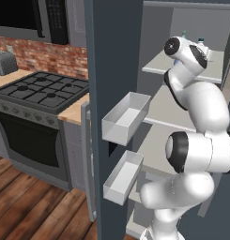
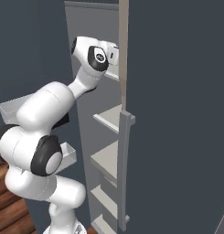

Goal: Take the bottled waters from the counter and place them in the freezer to freeze. Close the freezer door after placing the bottles.

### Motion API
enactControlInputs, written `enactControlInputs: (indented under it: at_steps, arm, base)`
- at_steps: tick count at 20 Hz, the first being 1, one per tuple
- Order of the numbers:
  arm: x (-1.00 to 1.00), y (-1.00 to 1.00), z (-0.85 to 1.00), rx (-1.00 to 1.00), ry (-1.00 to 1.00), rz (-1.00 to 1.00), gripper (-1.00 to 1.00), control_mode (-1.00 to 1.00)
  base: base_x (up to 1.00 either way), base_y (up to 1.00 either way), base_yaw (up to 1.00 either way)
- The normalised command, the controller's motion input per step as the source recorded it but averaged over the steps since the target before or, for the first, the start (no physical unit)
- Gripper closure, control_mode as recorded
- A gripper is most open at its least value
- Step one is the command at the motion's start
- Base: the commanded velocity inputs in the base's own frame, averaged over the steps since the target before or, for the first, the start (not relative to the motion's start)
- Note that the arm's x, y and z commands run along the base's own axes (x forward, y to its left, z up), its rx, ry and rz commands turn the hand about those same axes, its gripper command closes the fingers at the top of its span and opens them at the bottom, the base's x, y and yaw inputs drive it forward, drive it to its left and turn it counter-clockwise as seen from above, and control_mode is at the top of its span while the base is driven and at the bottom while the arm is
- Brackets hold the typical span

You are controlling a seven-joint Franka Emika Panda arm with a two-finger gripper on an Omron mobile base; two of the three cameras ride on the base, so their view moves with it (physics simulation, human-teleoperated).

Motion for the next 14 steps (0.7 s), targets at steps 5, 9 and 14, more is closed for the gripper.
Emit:
enactControlInputs:
  at_steps: [5,9,14]
  arm:
    - [0.0,0.0,-0.38,0.0,-0.08,0.0,1.0,-1.0]
    - [0.0,0.0,-0.38,0.0,-0.08,0.0,1.0,-1.0]
    - [0.14,0.0,-0.23,0.0,-0.04,0.0,1.0,-1.0]
  base:
    - [0.0,0.0,0.0]
    - [0.0,0.0,0.0]
    - [0.0,0.0,0.0]
